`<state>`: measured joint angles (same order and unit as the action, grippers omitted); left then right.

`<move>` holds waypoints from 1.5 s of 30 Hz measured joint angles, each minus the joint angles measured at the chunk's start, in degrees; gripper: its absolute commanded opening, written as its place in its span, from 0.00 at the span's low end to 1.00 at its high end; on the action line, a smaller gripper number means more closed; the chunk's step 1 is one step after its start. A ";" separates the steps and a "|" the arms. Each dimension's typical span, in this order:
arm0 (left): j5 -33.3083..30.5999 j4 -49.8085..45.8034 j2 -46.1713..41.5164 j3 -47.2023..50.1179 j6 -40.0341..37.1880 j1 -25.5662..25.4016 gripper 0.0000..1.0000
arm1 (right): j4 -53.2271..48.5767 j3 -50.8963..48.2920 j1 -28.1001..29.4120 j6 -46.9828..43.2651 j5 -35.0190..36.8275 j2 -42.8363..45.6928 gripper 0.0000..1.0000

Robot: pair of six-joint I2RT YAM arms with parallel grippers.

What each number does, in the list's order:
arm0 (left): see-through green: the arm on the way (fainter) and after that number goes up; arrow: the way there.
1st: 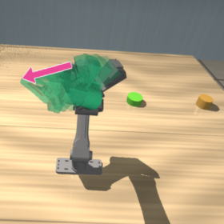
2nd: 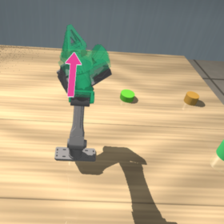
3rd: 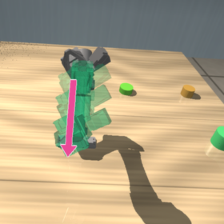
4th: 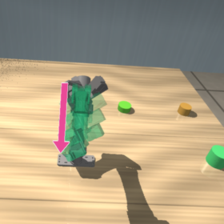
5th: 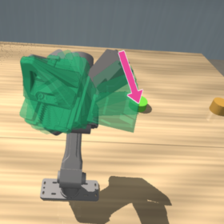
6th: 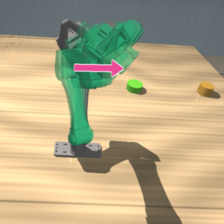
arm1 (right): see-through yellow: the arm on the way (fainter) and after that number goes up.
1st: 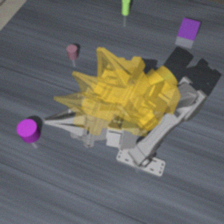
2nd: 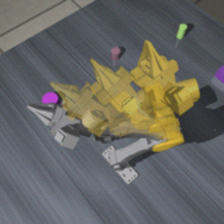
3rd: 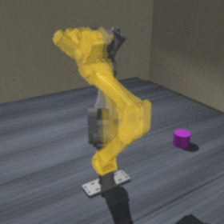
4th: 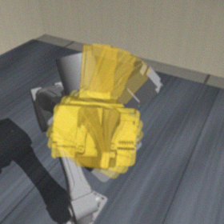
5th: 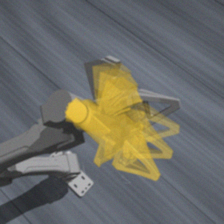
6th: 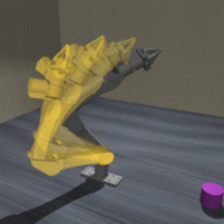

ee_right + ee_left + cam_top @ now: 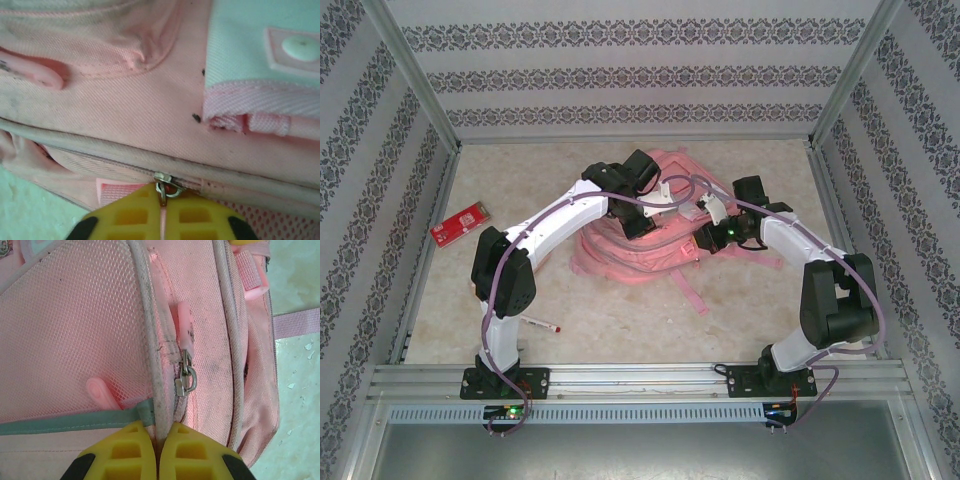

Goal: Pack the student bag

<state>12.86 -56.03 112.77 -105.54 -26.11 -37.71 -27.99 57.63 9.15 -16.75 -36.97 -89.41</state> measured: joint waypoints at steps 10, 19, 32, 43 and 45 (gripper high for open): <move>0.46 -0.13 0.79 -0.81 3.76 0.35 0.00 | -5.53 2.34 2.60 0.15 0.79 1.14 0.00; 0.66 -0.50 3.02 -3.04 5.14 0.44 0.00 | -15.28 7.06 4.42 2.19 -0.66 -1.95 0.00; 2.54 0.83 3.06 -2.82 4.37 0.33 0.00 | -26.67 13.90 6.38 1.51 10.03 -3.87 0.00; 4.33 2.71 3.02 -1.38 3.98 0.17 0.00 | -29.46 14.99 6.80 -3.13 18.75 -3.19 0.00; 4.76 3.34 2.91 -0.46 3.85 0.17 0.00 | -29.70 14.99 7.63 -4.22 20.68 -3.19 0.00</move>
<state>17.63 -52.69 115.68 -106.00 -22.26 -37.54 -57.69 72.62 16.78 -20.97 -16.29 -92.60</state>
